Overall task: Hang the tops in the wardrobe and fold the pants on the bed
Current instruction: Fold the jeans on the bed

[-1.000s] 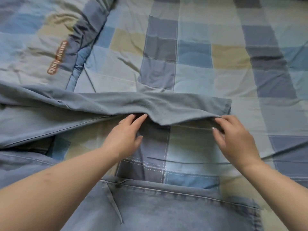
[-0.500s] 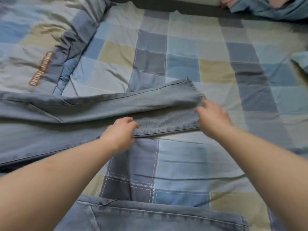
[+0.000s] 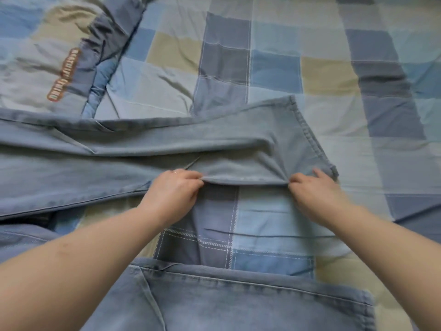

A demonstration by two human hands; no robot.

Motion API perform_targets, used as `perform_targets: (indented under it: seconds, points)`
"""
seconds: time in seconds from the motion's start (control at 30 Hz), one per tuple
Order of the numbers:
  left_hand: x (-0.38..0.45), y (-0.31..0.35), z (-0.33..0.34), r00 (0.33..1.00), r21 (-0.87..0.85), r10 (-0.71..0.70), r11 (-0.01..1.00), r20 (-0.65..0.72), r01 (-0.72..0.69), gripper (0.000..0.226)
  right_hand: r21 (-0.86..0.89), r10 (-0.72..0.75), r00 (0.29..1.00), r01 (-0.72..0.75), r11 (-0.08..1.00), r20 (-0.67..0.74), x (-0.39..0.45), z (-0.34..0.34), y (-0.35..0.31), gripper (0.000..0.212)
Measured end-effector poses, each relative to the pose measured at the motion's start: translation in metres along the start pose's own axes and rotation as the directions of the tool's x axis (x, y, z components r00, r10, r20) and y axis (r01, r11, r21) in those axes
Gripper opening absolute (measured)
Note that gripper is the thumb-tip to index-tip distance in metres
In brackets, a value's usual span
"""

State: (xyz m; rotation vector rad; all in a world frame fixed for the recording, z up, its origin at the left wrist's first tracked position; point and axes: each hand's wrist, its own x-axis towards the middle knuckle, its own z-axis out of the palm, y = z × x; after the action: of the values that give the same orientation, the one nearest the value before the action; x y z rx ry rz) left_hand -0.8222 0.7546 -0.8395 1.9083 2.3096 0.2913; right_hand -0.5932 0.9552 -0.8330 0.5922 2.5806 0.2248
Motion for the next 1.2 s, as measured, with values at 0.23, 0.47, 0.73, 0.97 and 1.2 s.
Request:
perform_targets:
  seconds: [0.23, 0.47, 0.73, 0.97, 1.2]
  points:
    - [-0.041, 0.017, -0.015, 0.947, -0.243, 0.011, 0.967, 0.320, 0.071, 0.015, 0.340, -0.104, 0.949, -0.003, 0.940, 0.296, -0.051, -0.017, -0.015, 0.034]
    - [0.019, -0.037, -0.024, 0.873, -0.249, -0.487, 0.842, 0.029, 0.478, 0.046, 0.762, 0.544, 0.756, -0.577, 0.293, 0.364, -0.008, 0.001, 0.036, 0.031]
    - [0.052, -0.099, -0.032, 0.754, 0.093, -0.614, 0.786, 0.233, 0.612, 0.048, 0.729, 0.642, 0.728, -0.573, 0.374, 0.243, -0.001, 0.028, 0.032, 0.019]
    - [0.067, -0.107, -0.053, 0.833, 0.496, -0.498, 0.801, 0.243, 0.335, 0.019, 0.739, 0.658, 0.717, -0.568, 0.363, 0.228, -0.004, 0.033, 0.033, 0.020]
    - [0.094, -0.116, -0.051, 0.827, -0.006, -0.525, 0.844, 0.202, 0.537, 0.073, 0.807, 0.702, 0.643, -0.567, 0.168, 0.306, 0.008, 0.035, 0.041, 0.029]
